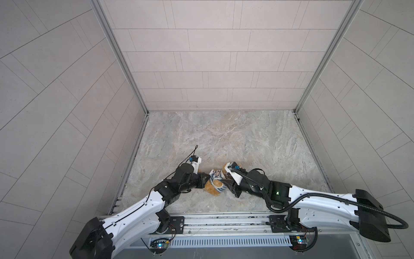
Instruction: Dress the teddy bear
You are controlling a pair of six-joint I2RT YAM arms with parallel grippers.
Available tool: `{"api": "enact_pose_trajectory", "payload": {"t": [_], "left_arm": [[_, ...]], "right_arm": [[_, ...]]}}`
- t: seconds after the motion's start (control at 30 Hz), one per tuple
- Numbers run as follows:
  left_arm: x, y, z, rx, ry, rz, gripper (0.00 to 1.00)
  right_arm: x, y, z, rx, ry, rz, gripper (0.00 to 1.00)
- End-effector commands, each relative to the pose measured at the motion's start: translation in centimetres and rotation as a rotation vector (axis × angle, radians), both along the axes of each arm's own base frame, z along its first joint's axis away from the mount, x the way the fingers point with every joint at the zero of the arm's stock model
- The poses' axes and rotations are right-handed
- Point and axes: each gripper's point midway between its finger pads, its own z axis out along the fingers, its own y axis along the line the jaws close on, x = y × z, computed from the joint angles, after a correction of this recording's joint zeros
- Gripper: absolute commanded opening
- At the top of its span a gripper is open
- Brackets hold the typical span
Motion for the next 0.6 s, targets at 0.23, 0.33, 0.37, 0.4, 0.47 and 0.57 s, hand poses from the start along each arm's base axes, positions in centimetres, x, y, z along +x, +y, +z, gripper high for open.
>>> {"api": "enact_pose_trajectory", "payload": {"t": [0.23, 0.33, 0.37, 0.4, 0.47, 0.57], "left_arm": [[0.1, -1.1, 1.5, -0.055, -0.026, -0.016, 0.00], [0.1, -1.2, 1.6, -0.059, -0.028, -0.017, 0.00], [0.1, -1.2, 1.6, -0.061, -0.027, -0.016, 0.00], [0.1, -1.2, 1.5, -0.060, -0.023, -0.015, 0.00], [0.0, -1.1, 1.1, -0.053, -0.010, -0.009, 0.00], [0.0, -1.0, 0.9, -0.049, -0.004, -0.004, 0.00]], "right_arm": [[-0.2, 0.7, -0.3, -0.142, -0.080, 0.001, 0.40], [0.4, 0.3, -1.1, -0.176, -0.084, -0.033, 0.41], [0.4, 0.4, -1.3, -0.185, -0.083, -0.033, 0.41], [0.5, 0.6, -1.4, -0.188, -0.083, -0.032, 0.41], [0.4, 1.1, -1.5, -0.185, -0.079, -0.018, 0.40], [0.3, 1.7, -1.7, -0.176, -0.076, -0.005, 0.39]]}}
